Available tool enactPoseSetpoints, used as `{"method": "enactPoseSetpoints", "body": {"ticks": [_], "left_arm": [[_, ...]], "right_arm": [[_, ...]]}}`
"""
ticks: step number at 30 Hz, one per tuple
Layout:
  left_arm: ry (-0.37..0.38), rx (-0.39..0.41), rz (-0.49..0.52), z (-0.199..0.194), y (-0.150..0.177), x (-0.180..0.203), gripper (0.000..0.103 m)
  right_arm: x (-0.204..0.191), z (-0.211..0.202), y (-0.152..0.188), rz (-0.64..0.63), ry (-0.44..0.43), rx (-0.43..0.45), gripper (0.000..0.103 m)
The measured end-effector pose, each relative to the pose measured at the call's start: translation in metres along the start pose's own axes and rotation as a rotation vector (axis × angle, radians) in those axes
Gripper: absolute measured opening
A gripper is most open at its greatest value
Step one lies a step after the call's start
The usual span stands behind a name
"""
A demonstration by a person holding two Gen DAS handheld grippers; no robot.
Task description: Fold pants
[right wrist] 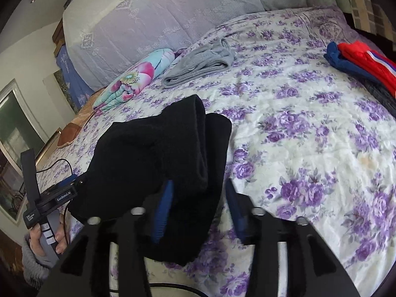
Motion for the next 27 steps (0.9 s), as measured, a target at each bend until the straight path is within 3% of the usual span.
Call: {"method": "enactPoseSetpoints", "body": {"ticks": [6,8,10,15,17,21,23,25,27], "left_arm": [[-0.002,-0.009,-0.017,0.002,0.000,-0.003,0.086],[-0.009,-0.008,-0.011,0.002,0.001,-0.002,0.086],[-0.013,-0.009,-0.008,0.003,0.001,-0.002,0.087],[0.006,0.002,-0.012,-0.002,-0.003,-0.002,0.087],[0.009,0.014,0.004,-0.006,-0.004,0.001,0.087],[-0.008,-0.004,0.044,0.001,0.004,0.008,0.093],[-0.021,-0.014,0.054,0.005,0.006,0.009,0.094],[-0.020,-0.010,0.052,0.002,0.003,0.007,0.093],[-0.019,0.000,0.048,-0.003,0.001,0.004,0.093]], "right_arm": [[-0.001,0.013,-0.015,0.031,-0.085,0.012,0.055],[-0.006,0.029,-0.012,0.006,-0.095,-0.029,0.044],[-0.013,0.031,-0.007,-0.040,-0.073,-0.007,0.033],[-0.029,-0.011,-0.016,-0.120,-0.086,0.069,0.021],[-0.028,-0.018,-0.013,-0.132,-0.062,0.052,0.021],[0.004,0.011,0.017,-0.007,-0.044,-0.069,0.029],[0.006,0.006,0.017,0.007,-0.055,-0.054,0.037],[0.006,-0.004,0.011,0.007,-0.024,-0.034,0.056],[0.007,-0.019,0.003,-0.007,-0.017,0.009,0.055]]}}
Point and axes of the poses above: each gripper's, at about its wrist camera, not at the fingertips, and z roughly the way its jaws point, x to its right, y to its underside, the point moved 1 cm from there along z, roughly the way its jaws point, and after that the axes turned 2 degrees about x, right-handed, at the moved point
